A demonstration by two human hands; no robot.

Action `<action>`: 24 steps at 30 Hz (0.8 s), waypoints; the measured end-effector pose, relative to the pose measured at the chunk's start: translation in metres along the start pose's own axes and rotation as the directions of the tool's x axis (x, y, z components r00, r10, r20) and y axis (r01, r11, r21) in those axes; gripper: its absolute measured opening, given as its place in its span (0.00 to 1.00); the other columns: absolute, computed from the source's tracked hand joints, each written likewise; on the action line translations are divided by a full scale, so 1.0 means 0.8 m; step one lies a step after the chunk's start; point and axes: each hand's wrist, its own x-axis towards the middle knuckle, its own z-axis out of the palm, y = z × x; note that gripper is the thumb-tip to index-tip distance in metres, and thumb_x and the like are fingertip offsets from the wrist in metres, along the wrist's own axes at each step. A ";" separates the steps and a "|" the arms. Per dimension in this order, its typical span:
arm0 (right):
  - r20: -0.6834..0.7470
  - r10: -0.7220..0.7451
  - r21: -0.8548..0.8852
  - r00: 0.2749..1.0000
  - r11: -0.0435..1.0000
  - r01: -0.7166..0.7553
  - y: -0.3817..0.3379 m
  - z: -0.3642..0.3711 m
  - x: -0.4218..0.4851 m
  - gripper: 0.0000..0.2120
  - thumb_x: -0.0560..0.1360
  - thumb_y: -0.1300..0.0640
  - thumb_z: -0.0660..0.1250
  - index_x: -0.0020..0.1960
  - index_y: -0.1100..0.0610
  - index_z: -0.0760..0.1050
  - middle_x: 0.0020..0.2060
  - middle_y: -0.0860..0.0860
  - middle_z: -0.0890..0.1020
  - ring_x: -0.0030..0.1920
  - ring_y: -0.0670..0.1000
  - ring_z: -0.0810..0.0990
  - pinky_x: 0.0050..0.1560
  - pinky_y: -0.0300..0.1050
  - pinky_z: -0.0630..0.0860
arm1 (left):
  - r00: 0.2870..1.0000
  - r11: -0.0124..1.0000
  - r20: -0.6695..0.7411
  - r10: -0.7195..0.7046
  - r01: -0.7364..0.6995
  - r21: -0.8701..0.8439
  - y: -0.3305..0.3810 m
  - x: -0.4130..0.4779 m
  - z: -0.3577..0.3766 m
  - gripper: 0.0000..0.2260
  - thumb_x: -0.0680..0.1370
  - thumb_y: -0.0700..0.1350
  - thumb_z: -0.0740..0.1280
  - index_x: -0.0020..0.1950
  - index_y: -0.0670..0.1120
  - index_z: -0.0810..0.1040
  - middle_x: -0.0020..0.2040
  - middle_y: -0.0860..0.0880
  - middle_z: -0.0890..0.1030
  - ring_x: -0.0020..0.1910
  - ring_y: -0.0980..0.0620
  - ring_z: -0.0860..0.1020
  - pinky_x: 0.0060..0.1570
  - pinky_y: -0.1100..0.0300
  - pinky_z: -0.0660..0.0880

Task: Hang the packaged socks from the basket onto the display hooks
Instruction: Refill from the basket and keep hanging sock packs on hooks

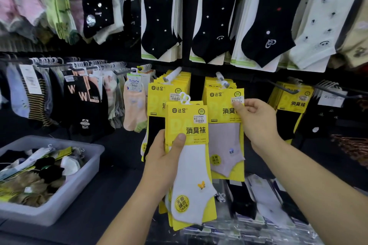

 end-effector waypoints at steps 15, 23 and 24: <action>0.315 0.103 -0.045 0.944 0.995 -0.094 -0.039 0.038 -0.078 0.16 0.74 0.49 0.75 0.47 0.62 0.76 0.34 0.57 0.79 0.31 0.47 0.83 0.25 0.49 0.79 | 0.997 0.997 0.035 0.063 -0.061 -0.042 -0.003 -0.003 0.005 0.19 0.74 0.60 0.71 0.61 0.53 0.80 0.55 0.53 0.88 0.53 0.52 0.88 0.49 0.54 0.84; 0.159 0.204 0.146 0.966 0.963 -0.228 -0.017 0.016 -0.061 0.11 0.76 0.53 0.74 0.51 0.59 0.79 0.44 0.54 0.88 0.48 0.57 0.87 0.46 0.58 0.83 | 0.995 0.996 0.044 0.087 -0.085 -0.028 -0.006 -0.001 0.003 0.16 0.76 0.59 0.68 0.59 0.54 0.81 0.55 0.56 0.88 0.56 0.55 0.86 0.53 0.56 0.82; 0.110 0.199 0.163 0.974 0.963 -0.215 -0.013 0.011 -0.057 0.09 0.77 0.53 0.73 0.51 0.58 0.79 0.44 0.53 0.88 0.47 0.54 0.87 0.45 0.53 0.83 | 0.996 0.996 0.035 0.084 -0.083 -0.029 -0.007 -0.001 0.000 0.13 0.77 0.58 0.69 0.59 0.54 0.81 0.54 0.56 0.88 0.55 0.55 0.87 0.51 0.57 0.82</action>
